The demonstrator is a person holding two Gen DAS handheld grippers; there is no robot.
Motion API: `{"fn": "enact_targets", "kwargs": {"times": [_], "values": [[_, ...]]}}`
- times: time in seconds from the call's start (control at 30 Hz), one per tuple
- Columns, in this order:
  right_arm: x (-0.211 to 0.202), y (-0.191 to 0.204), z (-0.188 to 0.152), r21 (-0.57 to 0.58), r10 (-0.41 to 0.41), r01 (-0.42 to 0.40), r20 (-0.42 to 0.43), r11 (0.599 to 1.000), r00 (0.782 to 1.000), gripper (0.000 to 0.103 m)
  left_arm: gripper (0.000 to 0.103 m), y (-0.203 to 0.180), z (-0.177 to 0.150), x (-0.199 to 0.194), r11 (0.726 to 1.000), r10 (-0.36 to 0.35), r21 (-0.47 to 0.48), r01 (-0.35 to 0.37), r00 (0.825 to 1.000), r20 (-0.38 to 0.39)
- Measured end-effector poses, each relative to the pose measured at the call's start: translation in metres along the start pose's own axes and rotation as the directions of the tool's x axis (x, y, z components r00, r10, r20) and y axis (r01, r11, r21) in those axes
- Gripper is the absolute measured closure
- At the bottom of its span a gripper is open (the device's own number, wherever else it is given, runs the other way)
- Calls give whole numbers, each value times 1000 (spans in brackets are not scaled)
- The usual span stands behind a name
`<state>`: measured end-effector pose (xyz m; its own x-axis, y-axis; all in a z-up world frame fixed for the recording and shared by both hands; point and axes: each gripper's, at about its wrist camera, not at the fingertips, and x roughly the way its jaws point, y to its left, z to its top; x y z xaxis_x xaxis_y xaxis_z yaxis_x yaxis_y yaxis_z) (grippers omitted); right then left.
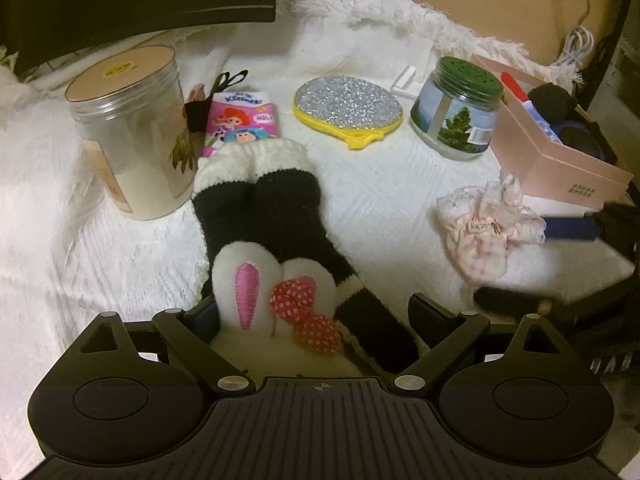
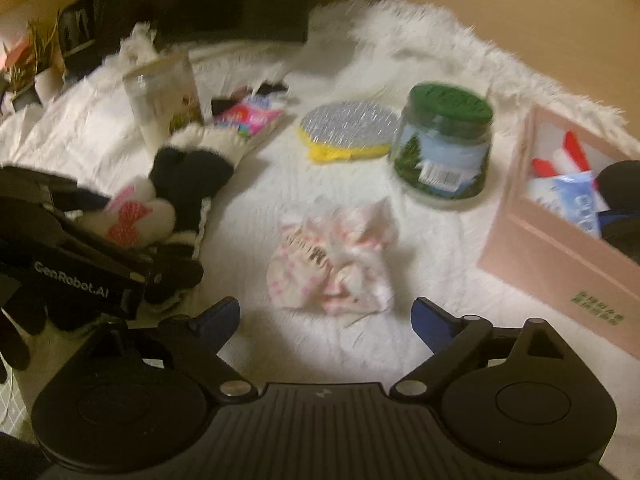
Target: Organize soft objects
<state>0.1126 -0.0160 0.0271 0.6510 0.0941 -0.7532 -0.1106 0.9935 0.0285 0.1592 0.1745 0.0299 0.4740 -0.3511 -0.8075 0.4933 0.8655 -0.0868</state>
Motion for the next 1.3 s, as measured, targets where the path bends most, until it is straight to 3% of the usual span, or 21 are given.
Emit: {"fn": "enact_targets", "kwargs": {"times": [0.13, 0.23, 0.27, 0.4, 0.5, 0.57, 0.6, 0.77, 0.87, 1.13, 1.2, 1.3], "values": [[-1, -7, 13, 49, -16, 14, 39, 999, 999, 11, 7, 0, 0, 0, 1000, 7, 14, -7, 1000, -1], [7, -9, 24, 75, -9, 9, 3, 997, 1000, 42, 7, 0, 0, 0, 1000, 0, 10, 0, 1000, -6], [12, -7, 26, 61, -17, 19, -34, 998, 999, 61, 6, 0, 1, 0, 1000, -1, 10, 1, 1000, -7], [15, -1, 26, 49, -25, 29, -80, 998, 996, 85, 4, -1, 0, 1, 1000, -3, 12, 3, 1000, -2], [5, 1, 26, 48, -29, 33, -70, 998, 997, 86, 5, -1, -2, 0, 1000, -9, 25, 9, 1000, 15], [-5, 2, 28, 49, -33, 35, -54, 998, 998, 86, 18, -1, -5, -4, 999, 21, 26, -22, 999, 45], [-10, 3, 30, 47, -37, 39, -45, 998, 998, 86, 33, -1, -8, -7, 998, 60, 30, -62, 996, 70], [-33, 7, 40, 17, -89, 89, -3, 996, 996, 86, 44, 0, -17, -14, 991, 46, 120, -64, 988, 151], [-43, 8, 45, 3, -115, 115, 20, 993, 993, 86, 58, -1, -17, -26, 987, 28, 152, -58, 981, 193], [-71, -10, 57, 88, -125, 119, 70, 989, 990, 86, 64, 12, 20, -56, 992, -77, 116, 46, 960, 271], [-80, -16, 62, 98, -140, 131, 91, 987, 986, 86, 64, 12, 38, -66, 990, -114, 117, 81, 944, 308], [-103, -31, 75, 120, -162, 145, 142, 982, 976, 86, 64, 4, 73, -84, 982, -164, 147, 115, 907, 387]]}}
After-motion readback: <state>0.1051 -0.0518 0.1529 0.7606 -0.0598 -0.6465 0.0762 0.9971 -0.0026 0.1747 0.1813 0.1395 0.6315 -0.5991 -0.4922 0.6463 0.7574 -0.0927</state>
